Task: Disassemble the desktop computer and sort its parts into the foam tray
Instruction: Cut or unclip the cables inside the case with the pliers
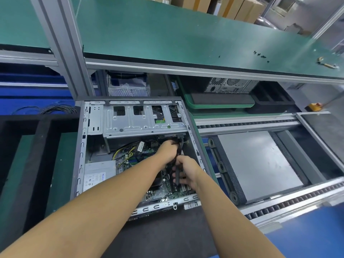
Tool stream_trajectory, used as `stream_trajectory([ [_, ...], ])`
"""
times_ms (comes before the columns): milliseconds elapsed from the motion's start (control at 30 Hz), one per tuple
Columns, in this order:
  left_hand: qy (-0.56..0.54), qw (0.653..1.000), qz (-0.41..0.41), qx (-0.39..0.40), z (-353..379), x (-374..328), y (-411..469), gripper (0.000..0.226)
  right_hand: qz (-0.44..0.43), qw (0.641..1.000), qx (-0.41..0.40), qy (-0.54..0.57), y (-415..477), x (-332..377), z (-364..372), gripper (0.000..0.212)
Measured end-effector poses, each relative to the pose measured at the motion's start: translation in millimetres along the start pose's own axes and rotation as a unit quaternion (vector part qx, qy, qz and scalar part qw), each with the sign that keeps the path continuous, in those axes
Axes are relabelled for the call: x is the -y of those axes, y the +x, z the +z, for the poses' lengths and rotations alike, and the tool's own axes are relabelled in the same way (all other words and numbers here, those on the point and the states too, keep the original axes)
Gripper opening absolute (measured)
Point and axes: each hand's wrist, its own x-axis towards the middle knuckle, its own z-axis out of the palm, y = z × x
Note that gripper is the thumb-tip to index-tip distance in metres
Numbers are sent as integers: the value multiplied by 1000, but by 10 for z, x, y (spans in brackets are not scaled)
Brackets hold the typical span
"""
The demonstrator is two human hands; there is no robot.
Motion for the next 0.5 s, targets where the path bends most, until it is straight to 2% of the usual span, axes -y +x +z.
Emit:
stream_trajectory([
  [400,-12,1000,-12,1,16,-45,-20,28,-41,999,-26,-7,-50,58,22,24],
  [500,-1,1000,-23,9,7,-53,-34,35,-53,997,-36,-40,-65,50,24,16],
])
